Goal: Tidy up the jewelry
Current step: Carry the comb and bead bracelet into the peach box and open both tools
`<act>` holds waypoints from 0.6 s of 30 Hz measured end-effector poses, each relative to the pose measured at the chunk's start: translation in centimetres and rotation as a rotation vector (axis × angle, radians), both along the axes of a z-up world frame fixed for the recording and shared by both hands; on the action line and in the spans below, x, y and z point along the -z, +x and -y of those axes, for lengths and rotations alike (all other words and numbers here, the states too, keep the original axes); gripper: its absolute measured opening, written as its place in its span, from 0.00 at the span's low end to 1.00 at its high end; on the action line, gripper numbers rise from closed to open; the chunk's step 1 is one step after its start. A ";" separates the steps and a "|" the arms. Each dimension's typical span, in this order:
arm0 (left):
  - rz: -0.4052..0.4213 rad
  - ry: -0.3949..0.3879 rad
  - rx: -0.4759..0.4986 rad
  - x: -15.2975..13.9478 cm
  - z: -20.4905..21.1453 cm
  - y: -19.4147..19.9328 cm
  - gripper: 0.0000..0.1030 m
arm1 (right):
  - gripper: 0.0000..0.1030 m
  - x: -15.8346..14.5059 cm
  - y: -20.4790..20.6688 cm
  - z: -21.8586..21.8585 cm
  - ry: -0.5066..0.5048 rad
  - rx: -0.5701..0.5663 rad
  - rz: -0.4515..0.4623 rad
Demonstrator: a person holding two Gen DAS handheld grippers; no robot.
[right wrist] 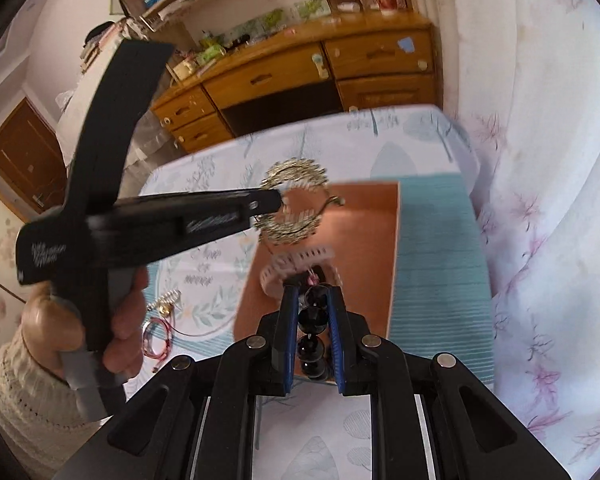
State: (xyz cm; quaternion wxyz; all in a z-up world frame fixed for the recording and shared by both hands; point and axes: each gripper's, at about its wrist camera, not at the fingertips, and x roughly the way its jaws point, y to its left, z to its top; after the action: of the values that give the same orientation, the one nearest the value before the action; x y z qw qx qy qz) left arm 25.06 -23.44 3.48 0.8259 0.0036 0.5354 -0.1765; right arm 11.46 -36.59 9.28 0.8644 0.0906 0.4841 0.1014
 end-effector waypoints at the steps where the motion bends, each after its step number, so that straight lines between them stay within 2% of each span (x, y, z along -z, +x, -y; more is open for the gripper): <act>1: -0.024 0.004 0.004 1.1 0.5 0.4 0.07 | 0.14 0.8 0.3 0.1 0.001 0.003 -0.008; 7: -0.086 0.019 0.026 4.1 1.3 0.6 0.08 | 0.15 3.2 1.5 0.7 -0.002 0.014 -0.031; 9: -0.103 0.019 0.038 4.4 1.4 0.7 0.15 | 0.16 3.7 1.8 0.7 -0.019 0.015 -0.039; 10: -0.108 0.018 0.038 4.5 1.4 0.6 0.24 | 0.20 4.0 1.9 0.7 -0.024 0.014 -0.044; 12: -0.108 0.009 0.037 4.4 1.2 0.4 0.34 | 0.30 4.3 1.9 0.5 -0.026 0.012 -0.052; 13: -0.106 0.005 0.039 4.3 1.3 0.3 0.36 | 0.33 4.4 1.8 0.5 -0.024 0.012 -0.052; 18: -0.071 -0.001 0.038 2.5 0.5 -0.9 0.37 | 0.33 4.5 1.5 0.5 -0.006 0.015 -0.056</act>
State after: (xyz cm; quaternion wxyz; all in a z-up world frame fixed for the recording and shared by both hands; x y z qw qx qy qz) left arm 24.14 -23.95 0.97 0.8030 0.0071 0.5639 -0.1927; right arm 12.97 -37.08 4.73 0.8514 0.0944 0.5079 0.0905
